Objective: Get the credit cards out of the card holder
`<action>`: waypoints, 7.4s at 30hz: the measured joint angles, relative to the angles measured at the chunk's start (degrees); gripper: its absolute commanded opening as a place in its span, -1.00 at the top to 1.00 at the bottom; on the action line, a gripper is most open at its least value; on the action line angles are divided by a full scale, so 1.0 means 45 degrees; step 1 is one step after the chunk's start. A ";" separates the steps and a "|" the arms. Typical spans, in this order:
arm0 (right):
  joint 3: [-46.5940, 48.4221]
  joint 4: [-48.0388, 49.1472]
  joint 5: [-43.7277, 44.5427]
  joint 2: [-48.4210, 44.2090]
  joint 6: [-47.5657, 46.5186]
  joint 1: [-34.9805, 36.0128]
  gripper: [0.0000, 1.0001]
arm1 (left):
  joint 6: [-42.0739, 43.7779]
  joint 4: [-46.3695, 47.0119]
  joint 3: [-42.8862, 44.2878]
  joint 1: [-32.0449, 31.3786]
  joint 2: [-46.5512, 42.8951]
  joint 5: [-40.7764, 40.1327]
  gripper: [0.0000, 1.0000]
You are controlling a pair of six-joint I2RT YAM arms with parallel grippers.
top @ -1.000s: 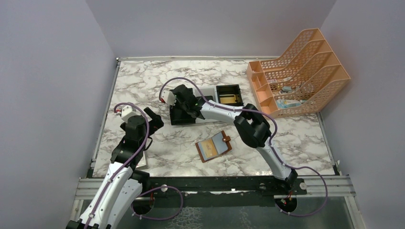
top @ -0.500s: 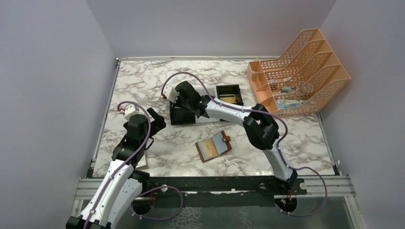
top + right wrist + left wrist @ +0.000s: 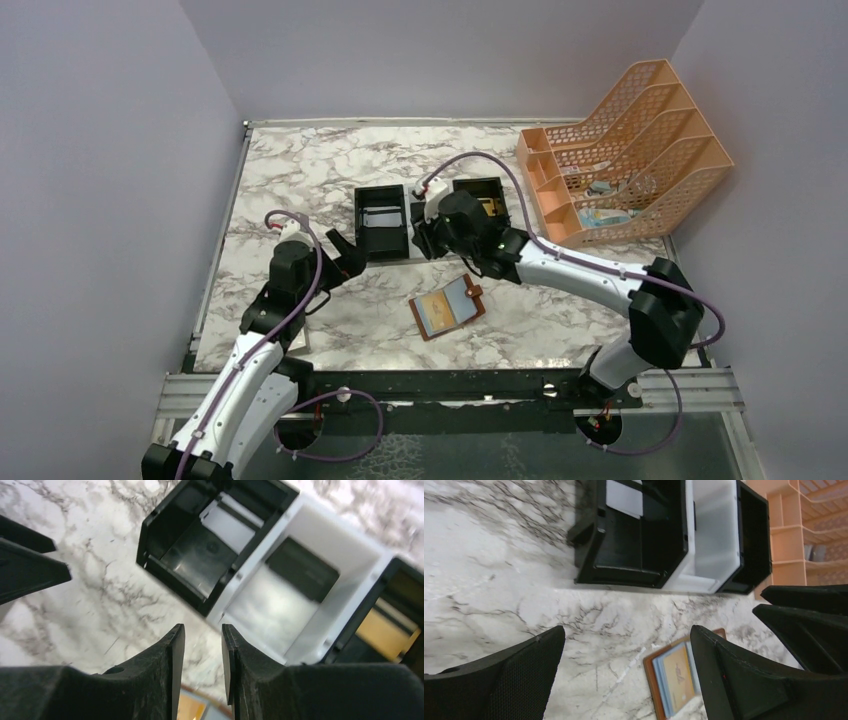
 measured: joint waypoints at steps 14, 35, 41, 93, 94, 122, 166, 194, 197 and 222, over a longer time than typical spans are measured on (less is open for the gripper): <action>-0.4284 -0.0393 -0.1671 -0.3308 0.4167 0.0000 0.31 | -0.0491 0.2171 -0.0486 -0.0738 0.2346 0.3453 -0.77; -0.6387 0.0821 -0.3517 -0.2696 0.4051 -0.0865 0.36 | -0.1273 0.3585 -0.1073 -0.5076 0.4070 0.2147 -0.52; -0.7363 0.1044 -0.4051 -0.2623 0.4061 -0.1885 0.40 | -0.1593 0.4439 -0.1268 -0.5683 0.4240 0.2137 -0.40; -0.8077 0.4328 -0.4964 -0.1175 0.7397 -0.1948 0.65 | -0.2424 0.6130 -0.1297 -0.7946 0.7640 0.0253 0.52; -0.8092 0.4342 -0.4935 -0.1175 0.7402 -0.1953 0.65 | -0.2429 0.6115 -0.1209 -0.7980 0.7752 0.0204 0.56; -0.8811 0.6649 -0.6727 -0.0296 0.7771 -0.3089 0.87 | -0.2195 0.5299 -0.0403 -0.8247 0.8354 -0.1175 1.00; -0.9530 0.7223 -0.7742 -0.0709 0.7640 -0.3614 0.72 | -0.2118 0.4459 -0.0063 -0.8845 0.7723 -0.2181 0.45; -0.9962 0.8597 -0.7941 -0.0044 0.8602 -0.4167 0.98 | -0.2016 0.4595 0.0680 -0.8893 0.9058 -0.2599 0.94; -1.0200 0.8597 -0.8092 -0.0219 0.8510 -0.4556 0.98 | -0.2016 0.4590 0.0685 -0.8908 0.9058 -0.2647 0.95; -1.0171 1.0030 -0.9967 0.0918 0.8393 -0.4964 0.52 | -0.1875 0.4493 0.1277 -0.9131 0.9685 -0.2929 1.00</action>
